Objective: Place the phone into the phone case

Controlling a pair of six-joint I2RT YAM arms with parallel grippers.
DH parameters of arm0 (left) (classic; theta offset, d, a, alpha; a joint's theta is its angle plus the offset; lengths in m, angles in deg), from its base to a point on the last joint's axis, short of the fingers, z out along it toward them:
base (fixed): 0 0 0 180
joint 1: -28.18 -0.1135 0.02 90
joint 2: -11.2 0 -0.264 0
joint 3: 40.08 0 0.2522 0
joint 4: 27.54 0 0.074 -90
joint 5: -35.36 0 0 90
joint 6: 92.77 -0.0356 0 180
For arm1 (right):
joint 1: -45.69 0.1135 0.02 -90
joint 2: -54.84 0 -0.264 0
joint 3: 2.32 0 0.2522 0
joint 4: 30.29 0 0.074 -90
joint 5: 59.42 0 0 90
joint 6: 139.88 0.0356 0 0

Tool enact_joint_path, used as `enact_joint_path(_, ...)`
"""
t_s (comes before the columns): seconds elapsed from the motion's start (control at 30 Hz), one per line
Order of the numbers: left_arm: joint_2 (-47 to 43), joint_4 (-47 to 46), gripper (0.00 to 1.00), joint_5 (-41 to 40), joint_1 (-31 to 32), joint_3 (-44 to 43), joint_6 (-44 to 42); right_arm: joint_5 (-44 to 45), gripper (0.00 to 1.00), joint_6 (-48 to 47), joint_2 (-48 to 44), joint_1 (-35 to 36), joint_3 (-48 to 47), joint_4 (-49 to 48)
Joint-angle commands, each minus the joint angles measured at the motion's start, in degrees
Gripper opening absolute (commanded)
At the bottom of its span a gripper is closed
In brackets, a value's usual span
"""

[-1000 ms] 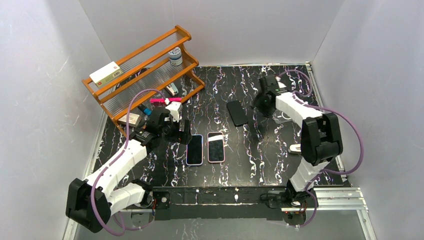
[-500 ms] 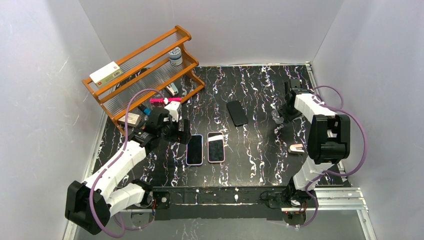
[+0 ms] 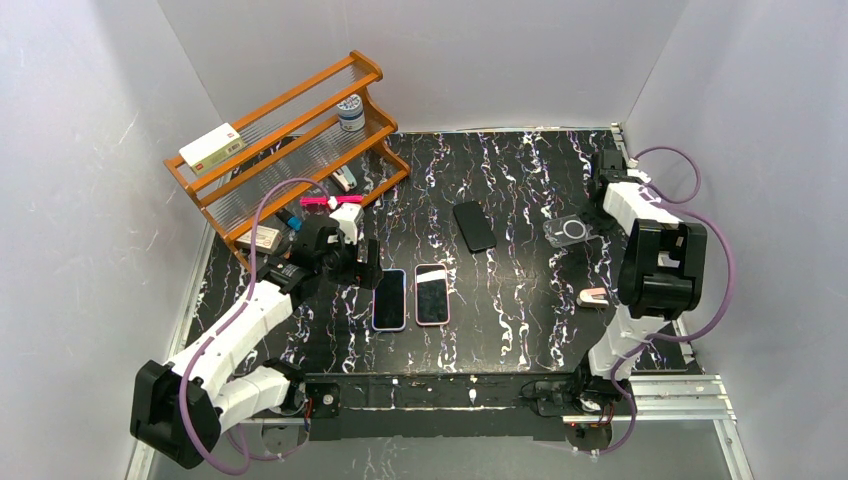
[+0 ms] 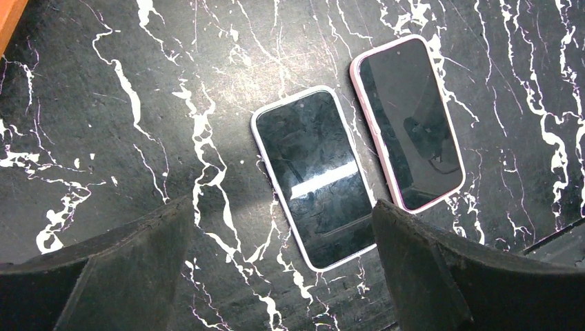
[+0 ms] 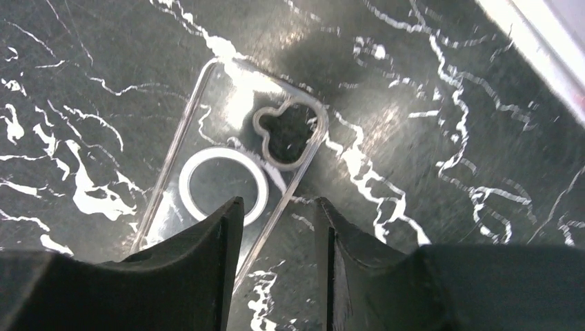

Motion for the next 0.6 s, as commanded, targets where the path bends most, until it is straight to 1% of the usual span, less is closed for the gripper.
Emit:
enact_joint_path(0.0, -0.55, 0.9, 0.98, 0.86, 0.26, -1.6, -0.26, 1.63, 0.51, -10.33, 1.81, -2.15, -1.9, -5.8)
enact_joint_path(0.23, -0.86, 0.94, 0.98, 0.85, 0.34, -1.48, -0.22, -0.73, 0.51, -16.78, 6.2, -4.91, -6.38, -6.92)
enact_joint_path(0.3, -0.99, 0.98, 0.98, 0.81, 0.35, -1.49, -0.24, -2.99, 0.55, -19.35, 7.79, -5.57, -8.27, -6.36)
enact_joint_path(0.37, -1.24, 0.97, 0.98, 0.84, 0.34, -1.42, -0.24, -3.92, 0.62, -22.3, 8.53, -5.76, -9.14, -7.36)
enact_joint_path(0.43, -1.55, 0.95, 0.98, 0.92, 0.35, -1.23, -0.1, -5.54, 0.65, -25.82, 8.83, -5.91, -9.44, -9.45)
enact_joint_path(0.5, -1.52, 0.95, 0.98, 1.02, 0.35, -1.14, -0.02, -8.81, 0.64, -28.47, 9.84, -5.92, -10.11, -10.99)
enact_joint_path(0.57, -1.2, 0.96, 0.98, 0.9, 0.35, -1.21, -0.11, -11.6, 0.6, -30.32, 11.39, -5.94, -12.02, -9.98)
